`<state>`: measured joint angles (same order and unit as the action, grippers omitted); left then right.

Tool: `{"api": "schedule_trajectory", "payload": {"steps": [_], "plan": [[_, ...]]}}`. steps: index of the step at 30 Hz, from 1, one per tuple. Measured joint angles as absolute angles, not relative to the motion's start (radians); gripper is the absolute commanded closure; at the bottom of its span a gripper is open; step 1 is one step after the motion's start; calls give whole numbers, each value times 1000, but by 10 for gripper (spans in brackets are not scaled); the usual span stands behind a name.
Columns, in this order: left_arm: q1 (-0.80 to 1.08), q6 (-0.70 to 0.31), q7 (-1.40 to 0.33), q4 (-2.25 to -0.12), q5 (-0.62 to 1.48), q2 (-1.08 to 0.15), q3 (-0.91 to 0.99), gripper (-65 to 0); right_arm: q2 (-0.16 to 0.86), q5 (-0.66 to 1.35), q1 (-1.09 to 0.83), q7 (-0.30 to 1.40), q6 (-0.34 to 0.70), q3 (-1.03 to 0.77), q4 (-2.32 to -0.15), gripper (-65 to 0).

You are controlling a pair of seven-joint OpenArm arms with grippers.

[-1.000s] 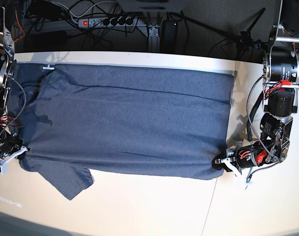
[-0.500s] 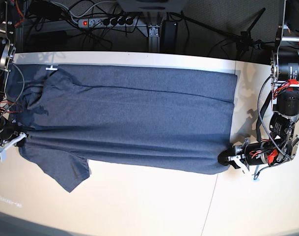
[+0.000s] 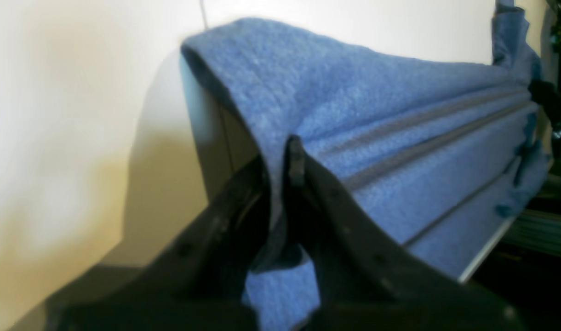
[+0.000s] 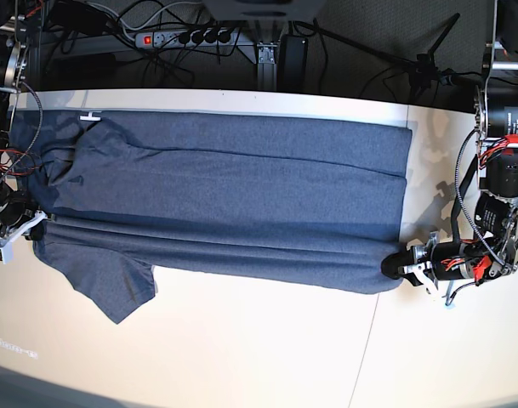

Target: Fold the T-shirt properly

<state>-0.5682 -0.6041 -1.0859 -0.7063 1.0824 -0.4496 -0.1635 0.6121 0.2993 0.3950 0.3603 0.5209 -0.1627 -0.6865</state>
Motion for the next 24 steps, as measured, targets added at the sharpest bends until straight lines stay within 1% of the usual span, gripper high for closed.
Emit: {"api": "schedule_trajectory", "payload": {"steps": [8,20,24], "plan": [[-569,-615,-1156,-782,1169,-492,-164,0,612,322,393,360,521,-163,-688,0],[-554,-615,-1201,-783,1207,-493,-164,0,612,324,393,360,521,-163,-688,0],[-532,-636,-1258,-784,1279,-495,-164,0,612,321,393,360,521,-163,-688,0]]}}
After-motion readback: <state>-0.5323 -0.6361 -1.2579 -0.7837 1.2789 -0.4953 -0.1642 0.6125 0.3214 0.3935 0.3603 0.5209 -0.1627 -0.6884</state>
